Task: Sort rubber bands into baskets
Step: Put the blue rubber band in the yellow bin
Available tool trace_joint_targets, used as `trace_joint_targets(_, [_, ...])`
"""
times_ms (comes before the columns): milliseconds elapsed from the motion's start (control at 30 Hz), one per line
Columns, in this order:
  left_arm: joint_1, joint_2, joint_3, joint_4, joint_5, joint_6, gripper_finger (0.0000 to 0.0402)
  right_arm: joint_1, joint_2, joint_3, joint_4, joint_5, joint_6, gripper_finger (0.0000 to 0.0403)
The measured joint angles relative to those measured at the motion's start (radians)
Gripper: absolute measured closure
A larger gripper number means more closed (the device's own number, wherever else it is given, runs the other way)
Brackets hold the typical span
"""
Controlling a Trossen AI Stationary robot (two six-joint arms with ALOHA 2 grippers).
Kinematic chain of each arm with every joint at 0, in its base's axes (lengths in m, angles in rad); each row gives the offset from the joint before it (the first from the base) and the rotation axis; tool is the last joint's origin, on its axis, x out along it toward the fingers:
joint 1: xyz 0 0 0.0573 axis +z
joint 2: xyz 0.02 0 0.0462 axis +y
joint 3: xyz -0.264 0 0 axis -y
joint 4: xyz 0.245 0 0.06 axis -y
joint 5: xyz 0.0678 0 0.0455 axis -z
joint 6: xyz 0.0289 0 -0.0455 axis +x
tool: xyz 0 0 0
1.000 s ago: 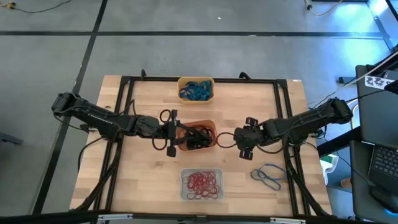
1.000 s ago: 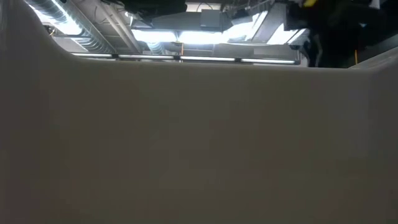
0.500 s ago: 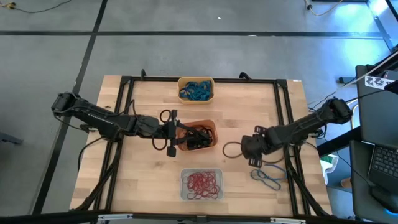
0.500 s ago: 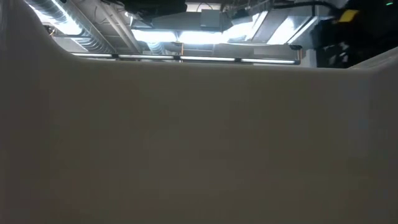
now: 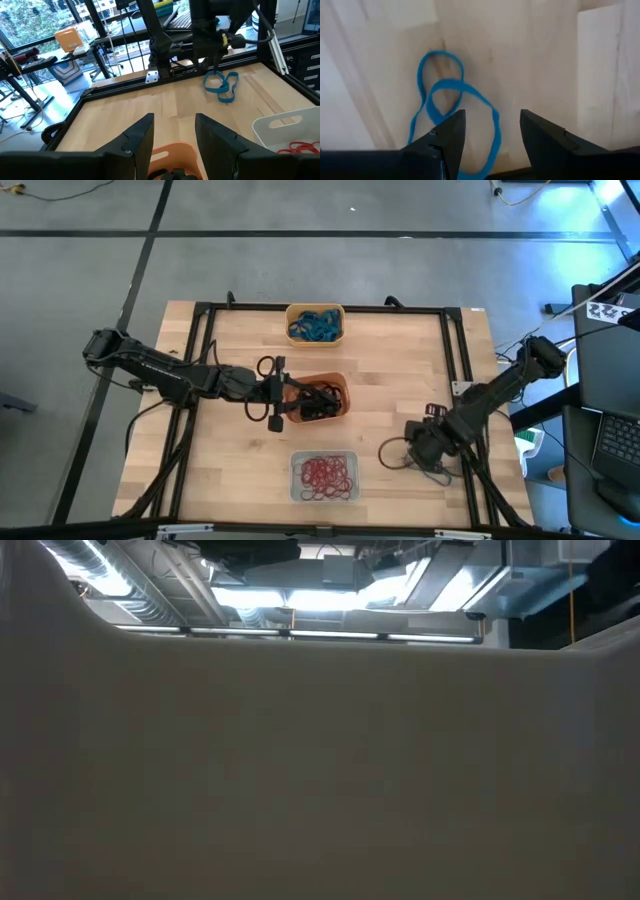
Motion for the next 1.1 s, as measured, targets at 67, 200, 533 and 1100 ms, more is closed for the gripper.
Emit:
trace_joint_targets(67, [0.000,0.000,0.000,0.000,0.000,-0.007,0.0260,0.036,0.000,0.000,-0.007,0.001,0.002,0.0215])
trace_joint_targets(200, [0.000,0.000,0.000,0.000,0.000,-0.007,0.0260,0.089,0.004,0.000,-0.006,0.031,0.007,0.0215])
trace_joint_targets(533, [0.000,0.000,0.000,0.000,0.000,-0.007,0.0260,0.113,0.064,-0.116,0.118,0.047,0.008,0.0215])
trace_joint_targets(1100, [0.000,0.000,0.000,0.001,0.000,0.000,0.0260,0.112,0.065,-0.230,0.304,0.056,0.027,0.0381])
